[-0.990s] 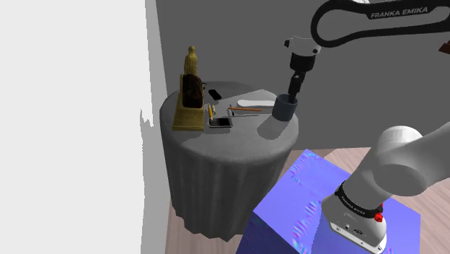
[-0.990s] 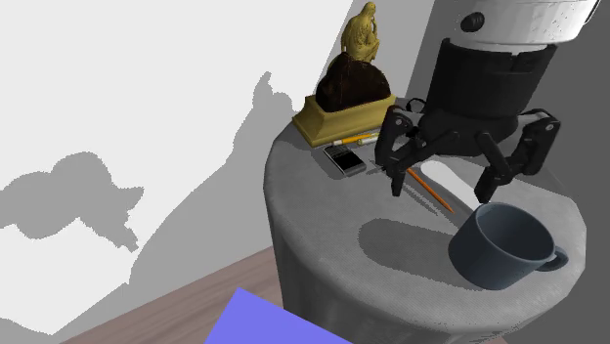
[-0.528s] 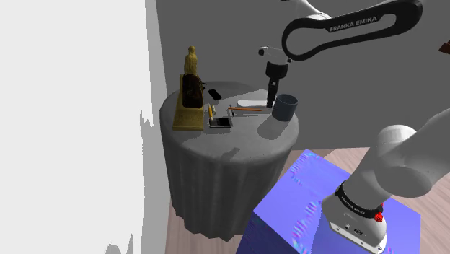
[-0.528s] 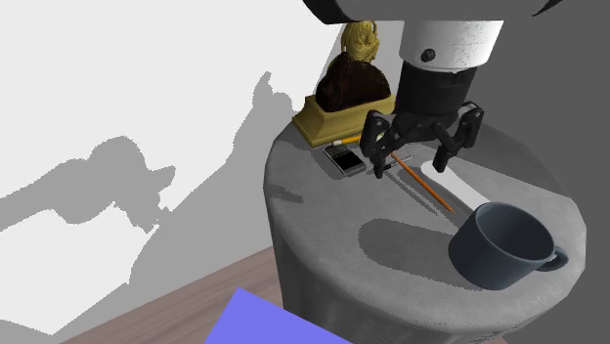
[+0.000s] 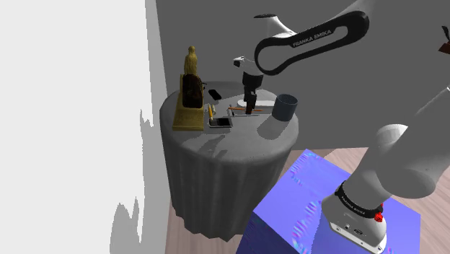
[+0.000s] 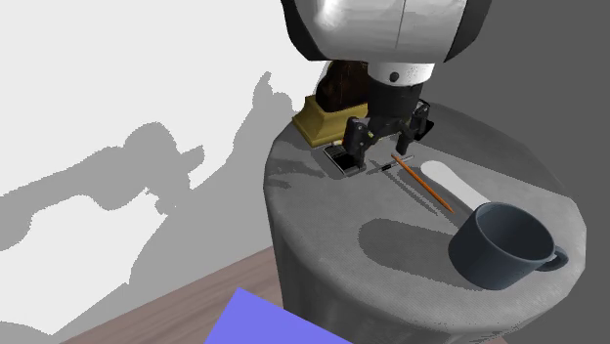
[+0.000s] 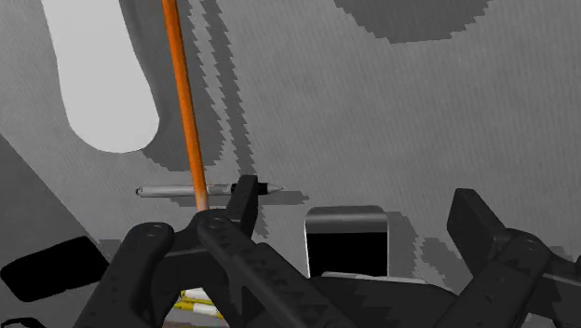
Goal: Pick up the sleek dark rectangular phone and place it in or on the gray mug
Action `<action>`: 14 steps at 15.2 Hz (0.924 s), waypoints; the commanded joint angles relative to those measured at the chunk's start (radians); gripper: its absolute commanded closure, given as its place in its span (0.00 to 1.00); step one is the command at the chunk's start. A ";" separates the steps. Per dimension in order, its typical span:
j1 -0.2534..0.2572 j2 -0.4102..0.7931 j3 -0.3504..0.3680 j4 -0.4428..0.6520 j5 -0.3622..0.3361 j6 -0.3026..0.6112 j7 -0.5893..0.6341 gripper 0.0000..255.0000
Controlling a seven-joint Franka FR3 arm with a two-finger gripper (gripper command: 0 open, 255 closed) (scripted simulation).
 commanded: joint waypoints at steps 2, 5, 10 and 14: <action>0.028 0.098 0.016 0.058 0.024 0.059 -0.077 0.00; 0.047 0.182 0.036 0.110 0.045 0.108 -0.155 0.00; 0.057 0.256 0.051 0.131 0.058 0.172 -0.202 0.00; 0.056 0.291 0.051 0.117 0.059 0.221 -0.203 0.00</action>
